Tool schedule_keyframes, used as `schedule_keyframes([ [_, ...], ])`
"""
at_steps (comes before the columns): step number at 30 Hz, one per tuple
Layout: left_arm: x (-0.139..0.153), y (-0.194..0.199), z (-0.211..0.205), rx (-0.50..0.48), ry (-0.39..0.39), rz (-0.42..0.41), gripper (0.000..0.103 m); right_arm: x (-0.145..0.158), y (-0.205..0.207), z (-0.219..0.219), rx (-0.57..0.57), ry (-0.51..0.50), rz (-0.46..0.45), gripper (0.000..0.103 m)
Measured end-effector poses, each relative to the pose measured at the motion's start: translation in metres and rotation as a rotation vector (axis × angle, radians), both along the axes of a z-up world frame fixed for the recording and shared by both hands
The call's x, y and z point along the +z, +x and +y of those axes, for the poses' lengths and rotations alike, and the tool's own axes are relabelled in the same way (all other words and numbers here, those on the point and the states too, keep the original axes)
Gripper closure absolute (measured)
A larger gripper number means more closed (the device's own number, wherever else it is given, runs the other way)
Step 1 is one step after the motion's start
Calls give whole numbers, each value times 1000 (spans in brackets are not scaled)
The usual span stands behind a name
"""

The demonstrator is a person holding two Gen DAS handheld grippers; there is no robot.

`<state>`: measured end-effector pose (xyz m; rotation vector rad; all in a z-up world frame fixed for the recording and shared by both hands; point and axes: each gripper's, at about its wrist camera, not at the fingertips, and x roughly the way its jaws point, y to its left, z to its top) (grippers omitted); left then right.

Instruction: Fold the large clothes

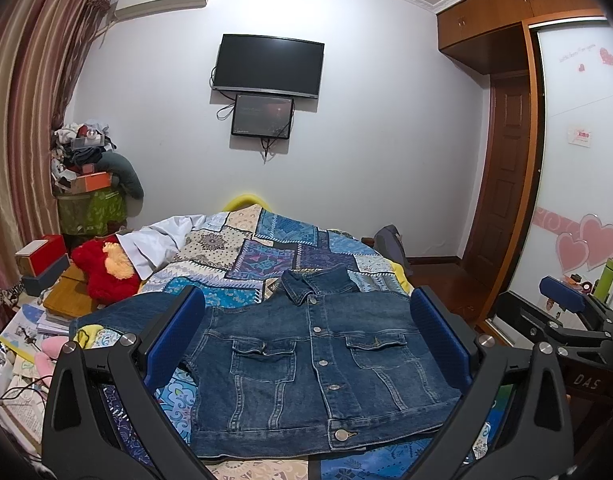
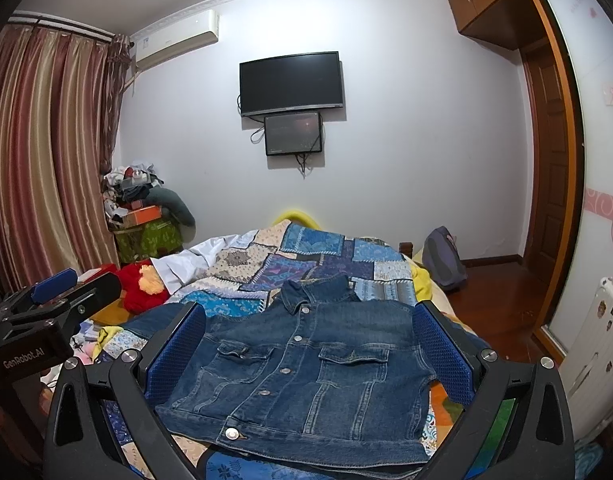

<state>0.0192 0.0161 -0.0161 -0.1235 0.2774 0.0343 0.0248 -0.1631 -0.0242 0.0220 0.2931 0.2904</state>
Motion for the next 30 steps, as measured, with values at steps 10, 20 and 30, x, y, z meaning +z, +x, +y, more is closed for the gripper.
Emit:
schedule_keyframes([
  [10, -23, 35, 30, 58, -27, 92, 0, -26, 40, 17, 21, -54, 89, 0],
  [20, -88, 109, 146, 269, -187, 325, 0, -76, 134, 51, 43, -181, 216, 0],
  [30, -197, 149, 278, 534, -280, 646, 0, -136, 242, 87, 139, -318, 391, 0],
])
